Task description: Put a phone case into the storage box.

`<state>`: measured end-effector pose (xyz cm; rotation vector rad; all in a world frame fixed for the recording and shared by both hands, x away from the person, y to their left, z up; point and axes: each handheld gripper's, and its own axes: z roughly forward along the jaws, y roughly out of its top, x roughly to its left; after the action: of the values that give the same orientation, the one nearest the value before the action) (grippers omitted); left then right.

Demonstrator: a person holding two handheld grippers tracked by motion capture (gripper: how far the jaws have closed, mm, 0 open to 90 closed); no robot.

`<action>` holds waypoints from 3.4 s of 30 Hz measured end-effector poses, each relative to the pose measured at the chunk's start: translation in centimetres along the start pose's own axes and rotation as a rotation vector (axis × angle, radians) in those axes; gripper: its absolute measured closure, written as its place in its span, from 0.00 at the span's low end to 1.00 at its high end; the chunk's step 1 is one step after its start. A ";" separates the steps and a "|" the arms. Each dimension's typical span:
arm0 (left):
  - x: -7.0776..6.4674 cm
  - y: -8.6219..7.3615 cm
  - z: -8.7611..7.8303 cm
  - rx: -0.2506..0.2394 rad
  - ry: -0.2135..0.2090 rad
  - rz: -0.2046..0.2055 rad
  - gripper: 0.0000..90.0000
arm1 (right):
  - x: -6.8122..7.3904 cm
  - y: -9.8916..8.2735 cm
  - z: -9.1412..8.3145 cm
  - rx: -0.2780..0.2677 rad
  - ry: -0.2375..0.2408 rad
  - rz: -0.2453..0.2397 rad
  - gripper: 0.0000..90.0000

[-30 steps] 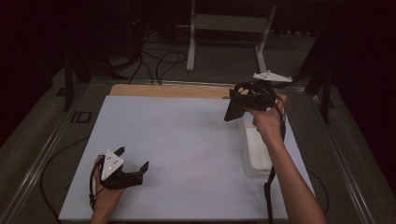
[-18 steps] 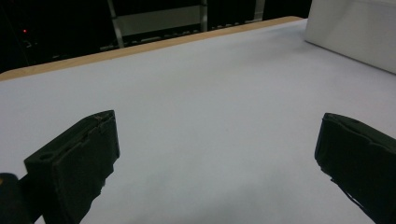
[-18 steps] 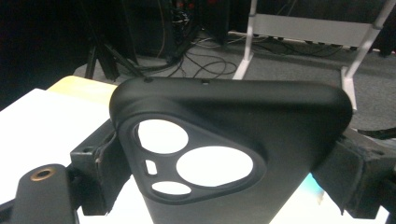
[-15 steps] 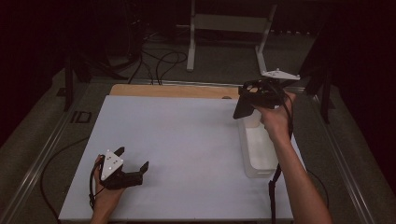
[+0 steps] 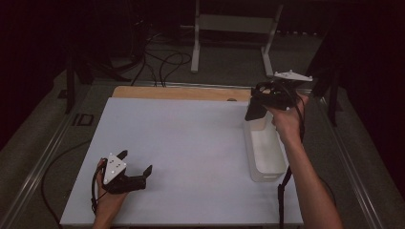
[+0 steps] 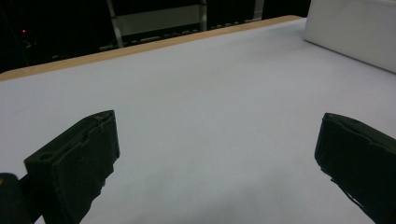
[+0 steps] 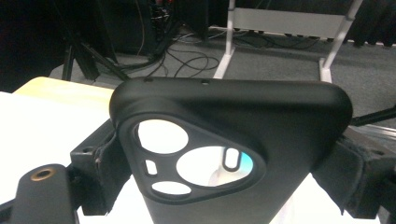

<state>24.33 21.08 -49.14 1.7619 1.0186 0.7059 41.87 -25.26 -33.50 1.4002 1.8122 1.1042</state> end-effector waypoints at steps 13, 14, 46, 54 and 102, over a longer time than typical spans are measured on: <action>0.0 0.0 0.0 -0.001 0.000 -0.001 0.00 | -1.8 -0.2 0.9 0.017 -0.055 0.041 0.15; 0.0 0.0 0.0 -0.001 0.000 -0.001 0.00 | -1.8 -0.3 1.0 0.019 -0.062 0.044 0.15; -0.1 0.0 0.0 0.001 -0.005 0.002 0.00 | -2.4 -3.7 6.2 0.159 -0.145 0.047 0.14; -0.3 0.0 0.1 0.006 -0.006 0.010 0.00 | -2.2 -4.9 7.3 0.186 -0.158 0.036 0.14; -0.2 0.0 0.1 0.006 -0.004 0.010 0.00 | -3.2 -5.2 8.8 0.172 -0.087 0.056 0.09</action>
<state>24.26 20.86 -49.20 1.7744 1.0108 0.7055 47.67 -26.58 -42.38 1.5815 1.8513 0.9171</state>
